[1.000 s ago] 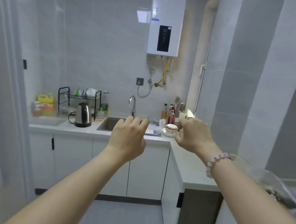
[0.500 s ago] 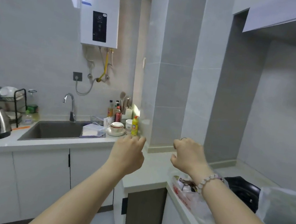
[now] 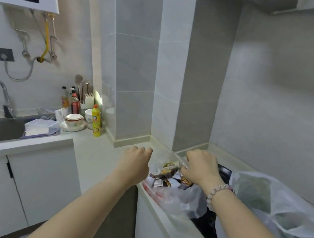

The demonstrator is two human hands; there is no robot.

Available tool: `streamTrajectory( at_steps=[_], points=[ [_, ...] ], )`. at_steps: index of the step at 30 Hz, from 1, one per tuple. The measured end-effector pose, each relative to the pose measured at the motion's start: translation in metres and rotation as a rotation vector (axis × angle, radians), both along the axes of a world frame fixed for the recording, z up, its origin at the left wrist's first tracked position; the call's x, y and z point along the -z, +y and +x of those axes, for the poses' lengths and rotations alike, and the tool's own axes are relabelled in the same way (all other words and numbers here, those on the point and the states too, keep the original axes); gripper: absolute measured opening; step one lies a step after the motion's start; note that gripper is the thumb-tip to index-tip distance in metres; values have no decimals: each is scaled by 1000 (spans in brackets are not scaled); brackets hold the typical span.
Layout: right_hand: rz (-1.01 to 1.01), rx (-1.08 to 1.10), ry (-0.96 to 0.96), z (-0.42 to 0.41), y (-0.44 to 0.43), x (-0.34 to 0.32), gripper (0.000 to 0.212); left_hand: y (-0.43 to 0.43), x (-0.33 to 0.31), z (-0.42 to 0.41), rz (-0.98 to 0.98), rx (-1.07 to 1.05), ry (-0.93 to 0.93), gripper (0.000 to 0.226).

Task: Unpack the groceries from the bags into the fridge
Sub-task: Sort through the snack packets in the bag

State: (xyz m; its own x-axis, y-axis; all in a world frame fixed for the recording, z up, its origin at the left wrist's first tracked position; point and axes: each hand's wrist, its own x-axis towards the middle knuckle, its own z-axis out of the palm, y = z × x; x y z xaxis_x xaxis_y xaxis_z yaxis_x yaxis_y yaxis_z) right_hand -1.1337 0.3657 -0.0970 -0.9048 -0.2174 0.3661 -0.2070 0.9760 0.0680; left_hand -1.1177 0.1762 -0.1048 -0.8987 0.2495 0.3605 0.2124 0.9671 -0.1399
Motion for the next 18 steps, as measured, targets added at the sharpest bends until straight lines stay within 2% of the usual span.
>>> streamTrajectory(
  at_steps=[4,12,18],
  points=[
    [-35,15,-21,-8,-7,22,14,4,-5,-25,-24,55,17,13],
    [50,107,-99,-38,-6,38,12,24,12,-91,-31,162,9,8],
    [-170,261,-191,-84,-11,42,17,42,17,-156,46,276,-12,14]
  ],
)
